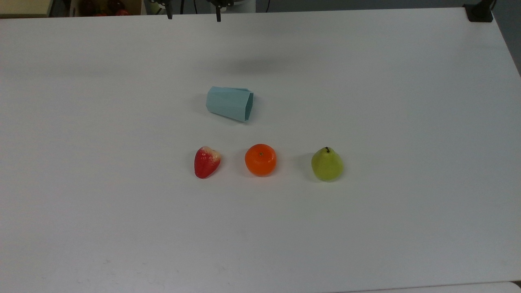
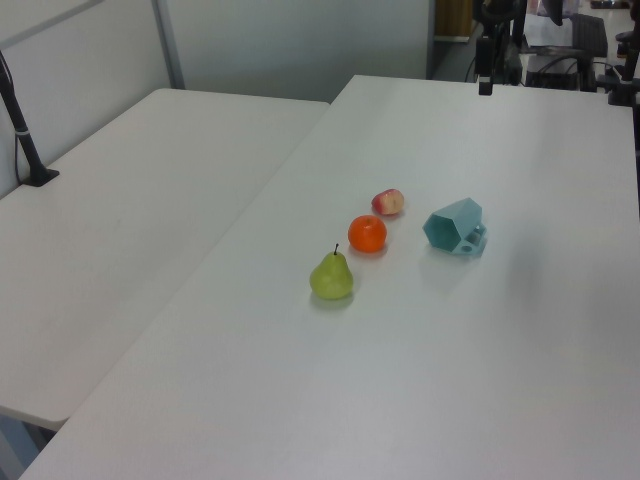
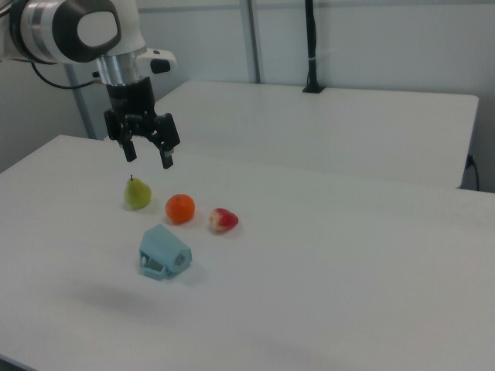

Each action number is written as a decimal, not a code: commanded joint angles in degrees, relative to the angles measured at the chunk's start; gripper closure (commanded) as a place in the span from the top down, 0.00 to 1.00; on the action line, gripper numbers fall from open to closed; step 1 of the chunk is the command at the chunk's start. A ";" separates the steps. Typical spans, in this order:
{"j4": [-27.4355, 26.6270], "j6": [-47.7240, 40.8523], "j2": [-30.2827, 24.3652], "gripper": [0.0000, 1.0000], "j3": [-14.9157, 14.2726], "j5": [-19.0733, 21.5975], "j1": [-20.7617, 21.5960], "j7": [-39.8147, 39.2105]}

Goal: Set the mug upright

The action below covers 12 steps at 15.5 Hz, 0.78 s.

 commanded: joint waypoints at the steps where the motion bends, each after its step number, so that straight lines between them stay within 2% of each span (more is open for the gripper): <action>1: -1.57 -0.58 -1.47 1.00 -0.12 0.70 -0.45 -0.44; 8: -1.48 -0.32 -1.21 1.00 -0.03 0.53 -0.10 -0.35; 12: -1.39 -0.41 -0.42 1.00 0.76 -1.75 0.95 0.87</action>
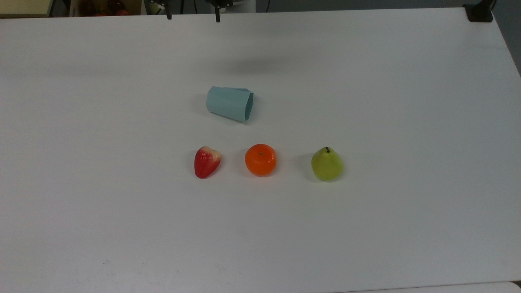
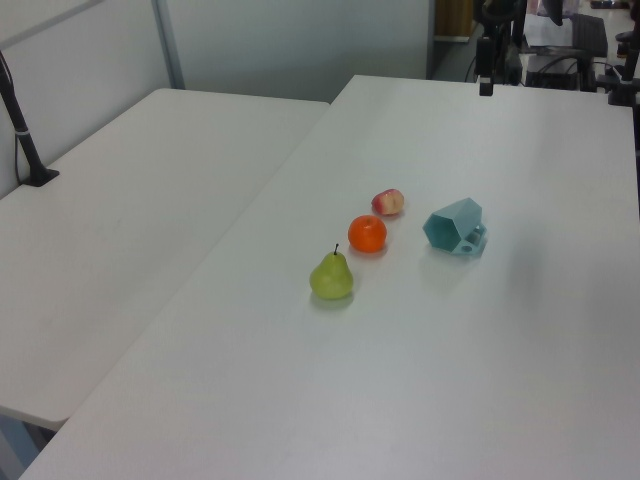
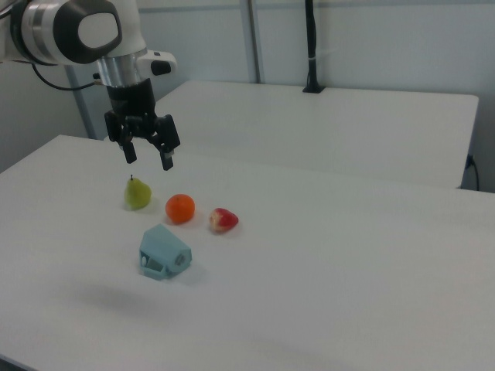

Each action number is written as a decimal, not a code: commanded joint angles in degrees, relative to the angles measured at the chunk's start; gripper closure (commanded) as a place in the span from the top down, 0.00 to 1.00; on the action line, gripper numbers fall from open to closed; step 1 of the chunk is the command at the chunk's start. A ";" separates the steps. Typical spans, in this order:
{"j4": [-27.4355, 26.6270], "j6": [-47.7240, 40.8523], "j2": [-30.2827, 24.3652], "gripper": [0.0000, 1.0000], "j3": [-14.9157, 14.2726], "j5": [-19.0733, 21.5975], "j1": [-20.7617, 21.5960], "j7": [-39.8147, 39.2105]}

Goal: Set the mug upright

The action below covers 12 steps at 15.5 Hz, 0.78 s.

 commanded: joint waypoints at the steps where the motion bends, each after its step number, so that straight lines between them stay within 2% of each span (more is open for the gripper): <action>1: -1.00 -0.15 -0.09 1.00 0.81 -2.85 2.27 3.40; 3: -0.91 -0.06 1.58 1.00 1.69 -9.85 6.65 10.86; 5: -1.09 0.03 4.64 1.00 4.05 -16.89 10.18 17.37; 9: -1.00 0.03 11.33 1.00 9.50 -26.49 11.33 29.24; 12: -1.00 0.12 16.51 1.00 10.48 -33.16 13.69 35.66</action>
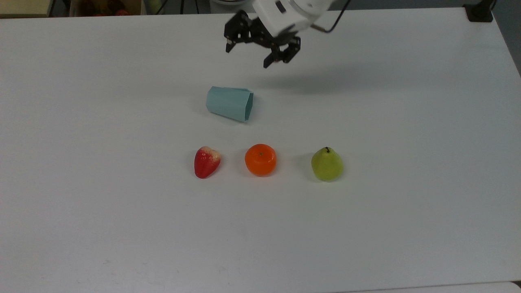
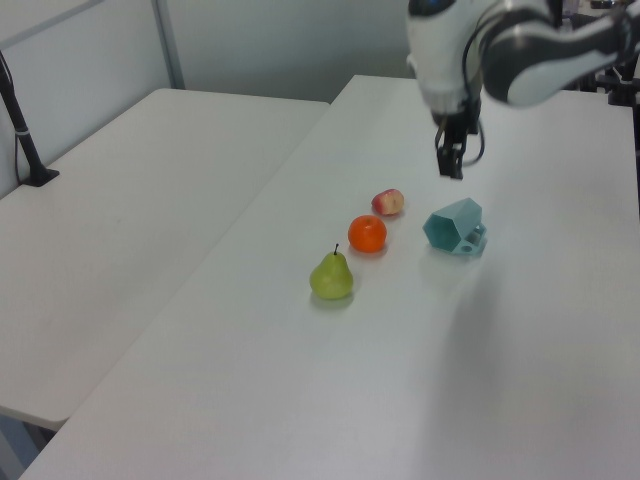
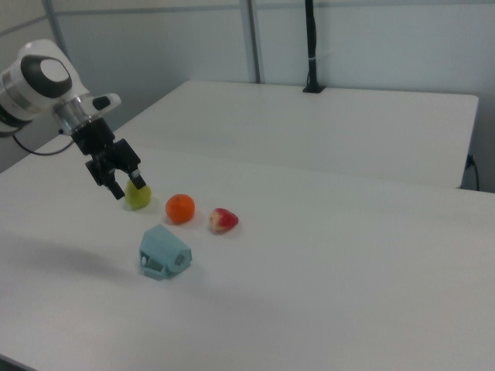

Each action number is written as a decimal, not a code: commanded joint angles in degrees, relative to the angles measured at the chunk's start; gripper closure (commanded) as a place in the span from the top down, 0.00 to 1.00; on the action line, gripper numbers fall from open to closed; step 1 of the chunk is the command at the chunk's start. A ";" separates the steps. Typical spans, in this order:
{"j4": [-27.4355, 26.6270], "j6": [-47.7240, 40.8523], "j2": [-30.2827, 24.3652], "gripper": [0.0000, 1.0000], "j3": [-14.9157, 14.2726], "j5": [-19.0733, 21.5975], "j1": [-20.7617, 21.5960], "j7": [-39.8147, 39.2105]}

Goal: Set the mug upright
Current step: 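Move the gripper down to the rim of the tipped light blue mug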

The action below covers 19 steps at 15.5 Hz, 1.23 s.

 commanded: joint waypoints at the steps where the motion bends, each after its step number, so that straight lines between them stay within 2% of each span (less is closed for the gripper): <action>1: 0.37 0.02 6.06 1.00 0.55 -8.08 2.46 8.59; 3: 0.37 -0.07 8.53 1.00 0.55 -10.29 2.91 11.42; 9: 0.46 0.28 13.37 0.99 0.55 -11.44 2.73 14.59; 12: 0.19 -0.24 14.86 0.92 0.29 -11.79 2.21 14.59; 15: 0.02 -0.95 15.05 0.79 0.02 -12.32 1.51 14.51; 19: -0.16 -4.11 14.96 0.50 0.02 -12.76 1.24 14.51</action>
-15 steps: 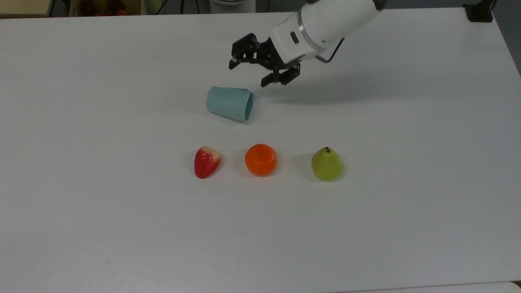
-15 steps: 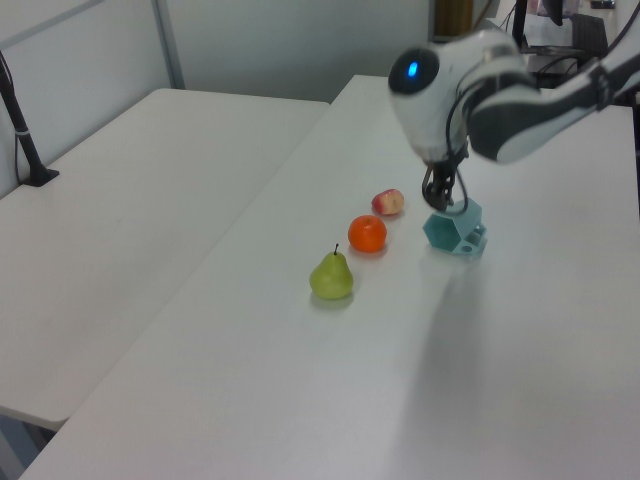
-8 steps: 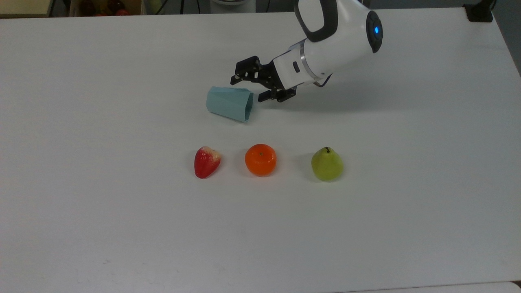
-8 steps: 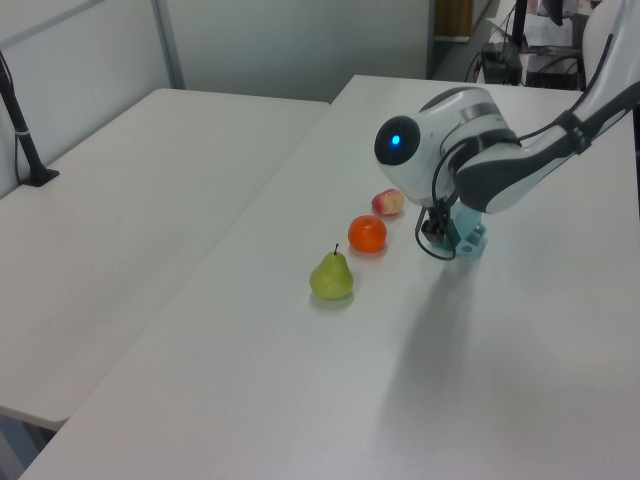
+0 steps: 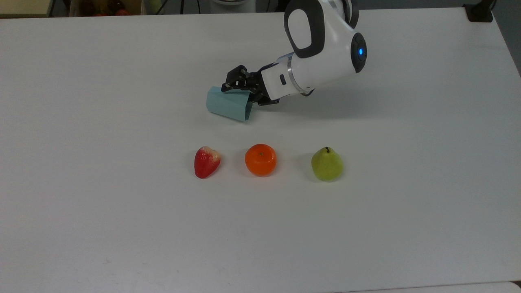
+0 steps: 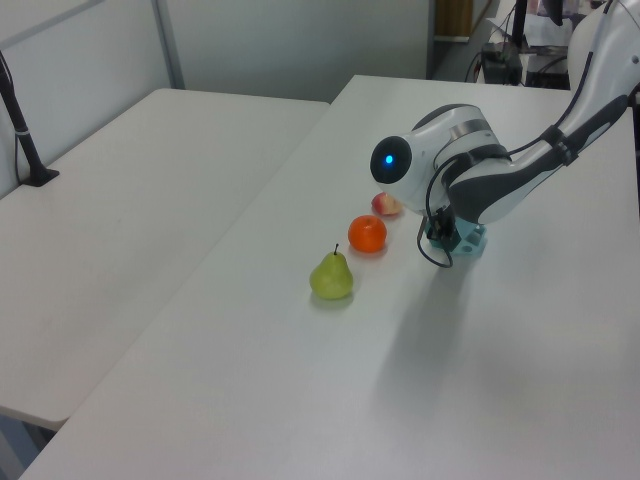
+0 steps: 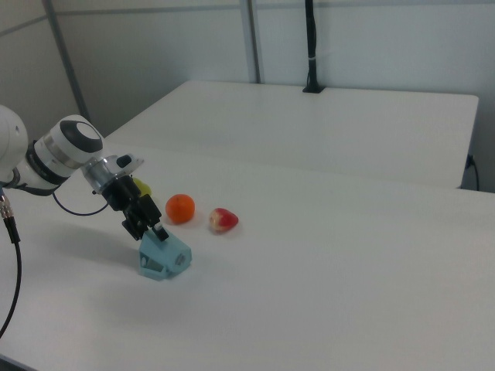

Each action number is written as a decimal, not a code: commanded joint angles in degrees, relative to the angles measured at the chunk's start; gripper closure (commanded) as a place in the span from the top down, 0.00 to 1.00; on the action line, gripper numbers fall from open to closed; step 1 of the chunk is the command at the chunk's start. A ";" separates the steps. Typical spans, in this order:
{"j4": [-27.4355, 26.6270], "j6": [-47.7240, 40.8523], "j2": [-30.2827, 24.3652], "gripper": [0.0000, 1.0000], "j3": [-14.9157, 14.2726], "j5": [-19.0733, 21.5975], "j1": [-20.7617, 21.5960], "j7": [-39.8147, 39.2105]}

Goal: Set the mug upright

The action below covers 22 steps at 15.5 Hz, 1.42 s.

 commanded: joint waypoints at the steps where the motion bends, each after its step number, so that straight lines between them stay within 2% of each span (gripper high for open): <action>1: -0.76 -2.54 -0.51 0.43 0.00 -0.99 0.02 0.76; 3: -0.86 -3.15 -0.68 0.28 0.00 -0.99 -0.07 0.67; 8: -0.59 -5.52 -1.91 0.06 0.00 -0.91 -0.77 -1.78; 10: -0.59 -6.67 -2.62 0.00 0.00 -0.55 -1.21 -4.42; 14: -0.50 -7.47 -5.68 0.00 0.09 0.06 -2.88 -10.48; 15: -0.42 -7.03 -6.48 0.00 0.26 1.45 -3.58 -12.67; 18: 0.73 -4.58 -8.68 0.00 0.27 9.71 -4.82 -20.67; 20: 0.73 -0.98 -9.82 0.00 0.27 12.96 -4.91 -24.80; 22: 0.64 3.50 -10.70 0.00 0.27 19.89 -5.78 -30.07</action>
